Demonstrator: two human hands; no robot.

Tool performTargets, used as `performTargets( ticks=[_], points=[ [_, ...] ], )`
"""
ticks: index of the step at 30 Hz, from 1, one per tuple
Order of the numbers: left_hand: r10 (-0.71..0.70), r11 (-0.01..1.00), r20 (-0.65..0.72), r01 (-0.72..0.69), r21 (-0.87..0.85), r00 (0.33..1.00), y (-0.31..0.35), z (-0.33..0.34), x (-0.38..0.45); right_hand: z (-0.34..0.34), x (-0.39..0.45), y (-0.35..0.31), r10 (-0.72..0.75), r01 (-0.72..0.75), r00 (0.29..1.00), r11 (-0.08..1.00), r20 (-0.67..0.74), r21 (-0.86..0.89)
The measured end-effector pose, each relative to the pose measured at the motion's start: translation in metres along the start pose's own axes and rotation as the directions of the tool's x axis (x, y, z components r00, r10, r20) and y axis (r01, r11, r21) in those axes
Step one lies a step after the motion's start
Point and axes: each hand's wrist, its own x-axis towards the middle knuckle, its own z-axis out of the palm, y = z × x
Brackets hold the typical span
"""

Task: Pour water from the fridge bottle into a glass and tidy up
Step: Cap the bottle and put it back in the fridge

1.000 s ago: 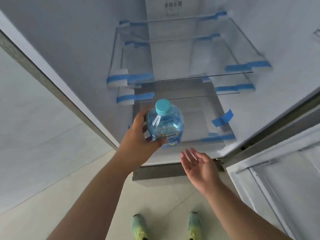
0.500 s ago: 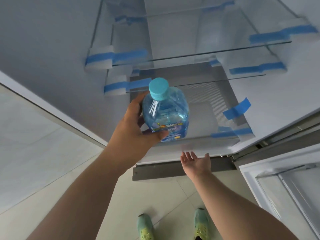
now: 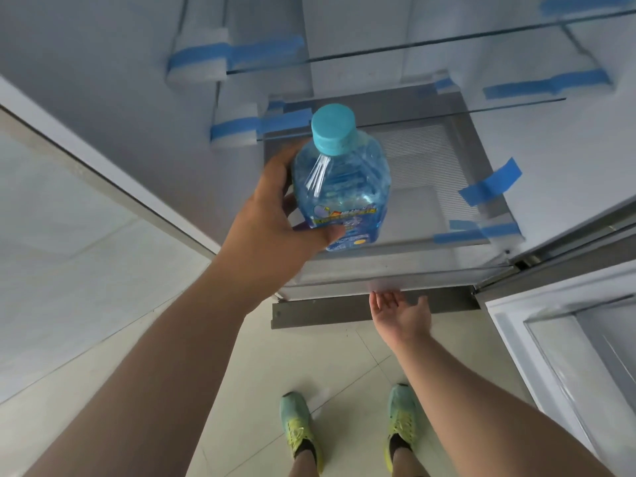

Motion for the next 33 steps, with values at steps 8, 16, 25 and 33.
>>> performTargets(
  ticks=[8, 16, 25, 33],
  points=[
    [-0.007, 1.000, 0.047, 0.006, 0.018, 0.999, 0.000, 0.011, -0.004, -0.048, -0.032, 0.004, 0.015, -0.015, 0.996, 1.000, -0.091, 0.002],
    [-0.005, 1.000, 0.068, 0.004, 0.025, 0.998, 0.003, 0.020, -0.007, -0.071, -0.063, 0.003, 0.001, -0.021, 0.982, 0.994, -0.188, -0.105],
    [0.022, 1.000, 0.065, -0.021, -0.017, 0.998, 0.013, 0.020, -0.011, 0.007, -0.175, -0.019, -0.099, 0.252, 0.965, 0.085, 0.244, -0.964],
    [-0.015, 0.998, 0.083, 0.020, -0.062, 0.996, 0.016, 0.021, -0.014, 0.108, -0.183, -0.053, -0.009, 0.595, 0.767, 0.384, 0.641, -0.706]
  ],
)
